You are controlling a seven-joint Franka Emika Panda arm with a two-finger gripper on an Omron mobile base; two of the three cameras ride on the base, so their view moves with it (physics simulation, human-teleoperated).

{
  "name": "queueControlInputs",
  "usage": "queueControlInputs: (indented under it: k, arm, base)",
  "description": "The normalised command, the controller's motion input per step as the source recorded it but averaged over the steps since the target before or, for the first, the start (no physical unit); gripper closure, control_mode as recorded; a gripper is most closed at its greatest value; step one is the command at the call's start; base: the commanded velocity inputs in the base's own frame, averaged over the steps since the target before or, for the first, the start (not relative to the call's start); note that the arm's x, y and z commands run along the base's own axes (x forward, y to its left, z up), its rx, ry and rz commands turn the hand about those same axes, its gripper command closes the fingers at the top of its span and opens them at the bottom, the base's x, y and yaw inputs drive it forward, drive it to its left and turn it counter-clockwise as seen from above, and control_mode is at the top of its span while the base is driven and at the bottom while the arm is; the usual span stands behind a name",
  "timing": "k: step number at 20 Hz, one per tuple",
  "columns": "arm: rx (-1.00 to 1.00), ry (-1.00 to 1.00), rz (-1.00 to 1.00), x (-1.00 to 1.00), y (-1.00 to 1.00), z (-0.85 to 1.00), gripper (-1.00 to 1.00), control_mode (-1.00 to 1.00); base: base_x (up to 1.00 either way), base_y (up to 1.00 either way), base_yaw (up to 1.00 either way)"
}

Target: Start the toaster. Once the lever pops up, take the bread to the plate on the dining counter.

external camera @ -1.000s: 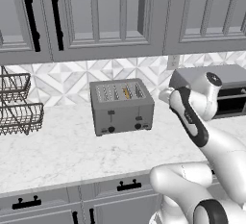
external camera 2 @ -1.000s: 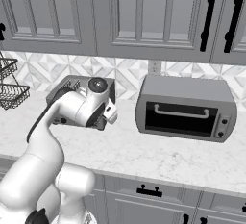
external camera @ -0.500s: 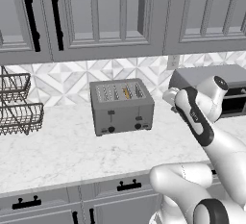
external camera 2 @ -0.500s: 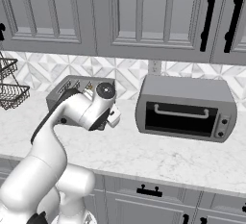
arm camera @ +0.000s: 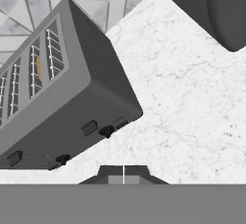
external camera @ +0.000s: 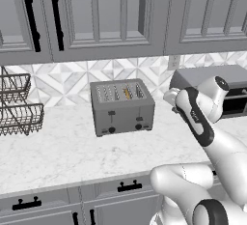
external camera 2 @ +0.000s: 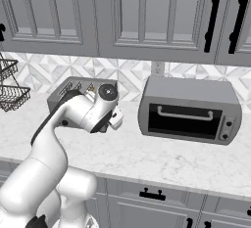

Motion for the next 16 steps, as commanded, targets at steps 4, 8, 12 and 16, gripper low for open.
queueControlInputs:
  k: [4,8,12,16]
  arm:
    - [0.00,0.00,0.00,0.00,0.00,0.00,1.00,-1.00]
    - [0.00,0.00,0.00,0.00,0.00,0.00,1.00,-1.00]
    - [0.00,0.00,0.00,0.00,0.00,0.00,1.00,-1.00]
    - [0.00,0.00,0.00,0.00,0.00,0.00,1.00,-1.00]
  base:
    - [0.00,0.00,0.00]
    - [0.00,0.00,0.00]
    - [0.00,0.00,0.00]
    - [0.00,0.00,0.00]
